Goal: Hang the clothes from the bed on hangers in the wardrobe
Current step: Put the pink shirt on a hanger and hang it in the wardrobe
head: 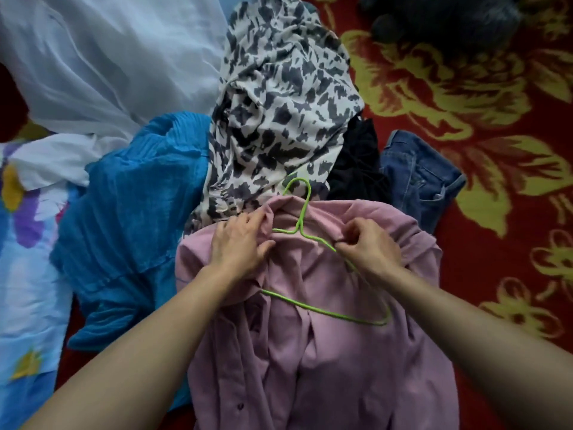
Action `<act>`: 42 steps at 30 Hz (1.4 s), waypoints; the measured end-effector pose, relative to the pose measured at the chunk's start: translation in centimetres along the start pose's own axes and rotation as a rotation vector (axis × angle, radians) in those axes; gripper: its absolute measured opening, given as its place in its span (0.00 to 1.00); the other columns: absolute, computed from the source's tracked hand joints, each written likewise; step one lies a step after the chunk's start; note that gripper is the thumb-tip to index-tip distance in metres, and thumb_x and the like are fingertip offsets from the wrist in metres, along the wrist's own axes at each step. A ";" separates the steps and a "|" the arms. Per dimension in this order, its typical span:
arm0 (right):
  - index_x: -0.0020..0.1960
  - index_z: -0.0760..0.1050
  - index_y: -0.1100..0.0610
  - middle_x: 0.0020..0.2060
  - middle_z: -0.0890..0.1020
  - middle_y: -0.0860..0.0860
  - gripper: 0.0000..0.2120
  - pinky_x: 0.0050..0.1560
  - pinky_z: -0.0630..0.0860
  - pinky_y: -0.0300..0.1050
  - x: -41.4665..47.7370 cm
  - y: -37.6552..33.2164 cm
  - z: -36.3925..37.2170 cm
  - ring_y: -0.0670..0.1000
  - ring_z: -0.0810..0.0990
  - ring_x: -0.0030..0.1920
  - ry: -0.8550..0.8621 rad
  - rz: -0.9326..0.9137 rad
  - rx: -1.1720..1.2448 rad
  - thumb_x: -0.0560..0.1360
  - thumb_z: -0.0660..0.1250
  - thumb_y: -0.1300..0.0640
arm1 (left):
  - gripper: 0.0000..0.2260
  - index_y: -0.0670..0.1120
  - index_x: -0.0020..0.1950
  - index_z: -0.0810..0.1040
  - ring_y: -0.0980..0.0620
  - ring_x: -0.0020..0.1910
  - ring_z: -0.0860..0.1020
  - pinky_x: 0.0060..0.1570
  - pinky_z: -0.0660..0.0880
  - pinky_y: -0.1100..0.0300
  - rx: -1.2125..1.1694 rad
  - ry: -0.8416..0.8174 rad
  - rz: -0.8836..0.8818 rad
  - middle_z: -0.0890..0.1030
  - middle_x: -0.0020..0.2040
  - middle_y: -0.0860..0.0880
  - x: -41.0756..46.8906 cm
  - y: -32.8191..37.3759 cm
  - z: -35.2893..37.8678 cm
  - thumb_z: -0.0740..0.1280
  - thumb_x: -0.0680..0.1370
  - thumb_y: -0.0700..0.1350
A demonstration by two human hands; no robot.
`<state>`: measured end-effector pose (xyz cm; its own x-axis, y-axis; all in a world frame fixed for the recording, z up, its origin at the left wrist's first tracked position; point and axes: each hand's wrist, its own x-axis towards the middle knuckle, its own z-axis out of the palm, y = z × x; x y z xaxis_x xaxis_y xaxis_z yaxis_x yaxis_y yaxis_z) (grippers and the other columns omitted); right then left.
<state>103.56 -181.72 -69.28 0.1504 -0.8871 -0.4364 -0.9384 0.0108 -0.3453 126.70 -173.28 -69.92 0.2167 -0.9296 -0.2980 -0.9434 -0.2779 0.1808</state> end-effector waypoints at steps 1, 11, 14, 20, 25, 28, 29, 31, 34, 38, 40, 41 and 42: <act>0.52 0.72 0.48 0.52 0.78 0.50 0.16 0.48 0.74 0.50 -0.4 1.5 0.3 0.56 0.78 0.54 -0.023 0.023 -0.136 0.68 0.69 0.44 | 0.20 0.53 0.66 0.70 0.42 0.56 0.75 0.55 0.68 0.49 -0.007 -0.003 -0.005 0.78 0.55 0.45 0.1 0.4 0.6 0.64 0.76 0.56; 0.52 0.81 0.54 0.49 0.84 0.58 0.12 0.48 0.74 0.49 1.7 7.8 -5.4 0.61 0.80 0.52 0.286 0.145 0.135 0.71 0.63 0.60 | 0.17 0.48 0.57 0.79 0.40 0.34 0.78 0.26 0.72 0.51 0.007 0.355 0.140 0.78 0.39 0.44 -1.3 -0.8 -3.3 0.56 0.77 0.53; 0.46 0.82 0.58 0.40 0.83 0.55 0.14 0.44 0.71 0.43 2.4 8.0 -11.4 0.53 0.80 0.45 0.430 0.123 0.421 0.69 0.59 0.60 | 0.15 0.48 0.57 0.80 0.41 0.32 0.77 0.25 0.68 0.54 0.103 0.356 0.174 0.76 0.38 0.44 -0.5 2.1 -4.8 0.57 0.78 0.50; 0.30 0.72 0.55 0.19 0.72 0.43 0.15 0.25 0.65 0.37 -1.4 3.7 -16.5 0.39 0.67 0.21 0.298 0.125 0.908 0.73 0.62 0.67 | 0.10 0.49 0.58 0.77 0.36 0.46 0.77 0.40 0.68 0.48 -0.099 0.316 -0.196 0.76 0.50 0.40 2.4 6.7 -5.8 0.59 0.79 0.46; 0.46 0.82 0.59 0.36 0.84 0.45 0.04 0.38 0.74 0.31 -5.2 4.8 -10.5 0.40 0.80 0.37 -0.472 -0.176 0.520 0.72 0.74 0.60 | 0.13 0.48 0.61 0.76 0.36 0.53 0.75 0.49 0.71 0.45 -0.221 0.355 -0.283 0.75 0.55 0.39 3.0 6.1 -4.9 0.63 0.77 0.46; 0.46 0.83 0.51 0.42 0.84 0.45 0.06 0.46 0.76 0.42 -3.0 7.7 -8.2 0.46 0.82 0.44 0.113 -0.110 0.324 0.70 0.74 0.54 | 0.21 0.48 0.66 0.72 0.38 0.58 0.70 0.58 0.68 0.44 -0.228 0.351 -0.323 0.72 0.59 0.39 1.8 4.4 -3.7 0.67 0.76 0.52; 0.47 0.82 0.50 0.45 0.83 0.46 0.06 0.47 0.76 0.45 -2.3 8.1 -8.0 0.49 0.81 0.47 0.272 -0.080 0.241 0.70 0.73 0.52 | 0.22 0.46 0.66 0.72 0.38 0.58 0.69 0.58 0.67 0.44 -0.186 0.383 -0.327 0.72 0.58 0.38 0.9 4.0 -3.4 0.68 0.75 0.54; 0.53 0.79 0.50 0.50 0.79 0.49 0.12 0.48 0.73 0.47 -1.3 8.6 -7.2 0.53 0.77 0.53 0.331 -0.102 0.101 0.71 0.72 0.49 | 0.23 0.43 0.60 0.74 0.38 0.56 0.71 0.55 0.68 0.42 -0.145 0.454 -0.323 0.73 0.56 0.38 -1.7 3.8 -2.4 0.67 0.74 0.59; 0.63 0.73 0.48 0.56 0.74 0.49 0.29 0.53 0.73 0.49 -1.0 7.0 -5.6 0.52 0.73 0.58 0.101 -0.214 0.015 0.66 0.72 0.38 | 0.30 0.44 0.54 0.75 0.40 0.51 0.74 0.50 0.70 0.42 -0.114 0.331 -0.288 0.75 0.50 0.42 -6.9 4.4 0.8 0.63 0.66 0.68; 0.62 0.74 0.52 0.57 0.77 0.51 0.29 0.56 0.72 0.53 -1.6 3.9 -3.5 0.55 0.74 0.58 0.228 -0.402 -0.045 0.66 0.61 0.37 | 0.31 0.46 0.64 0.74 0.37 0.57 0.72 0.56 0.71 0.41 -0.146 0.034 -0.462 0.73 0.55 0.42 -9.9 2.3 4.6 0.74 0.63 0.53; 0.59 0.77 0.55 0.54 0.80 0.53 0.20 0.55 0.74 0.53 -0.9 1.2 -3.7 0.57 0.77 0.55 0.344 -0.502 0.074 0.71 0.62 0.47 | 0.20 0.43 0.59 0.78 0.36 0.53 0.74 0.52 0.73 0.46 -0.341 0.070 -0.535 0.75 0.52 0.41 -9.1 2.0 4.0 0.68 0.67 0.39; 0.58 0.77 0.56 0.52 0.81 0.53 0.17 0.53 0.75 0.52 -0.2 -0.6 -3.9 0.57 0.79 0.53 0.324 -0.554 0.145 0.73 0.62 0.51 | 0.18 0.42 0.55 0.80 0.37 0.50 0.76 0.48 0.72 0.49 -0.446 0.133 -0.531 0.78 0.49 0.40 -8.6 2.4 3.0 0.62 0.67 0.36; 0.57 0.78 0.56 0.52 0.82 0.53 0.15 0.52 0.76 0.51 0.8 -2.5 -4.2 0.56 0.80 0.52 0.258 -0.598 0.188 0.74 0.61 0.52 | 0.19 0.40 0.53 0.80 0.38 0.46 0.78 0.46 0.72 0.51 -0.551 0.228 -0.502 0.81 0.47 0.40 -8.2 3.1 2.1 0.59 0.65 0.36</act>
<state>104.72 -184.33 -65.30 0.5259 -0.8468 0.0795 -0.6428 -0.4570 -0.6148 121.49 -166.01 -68.88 0.6879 -0.6706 -0.2779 -0.4705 -0.7034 0.5327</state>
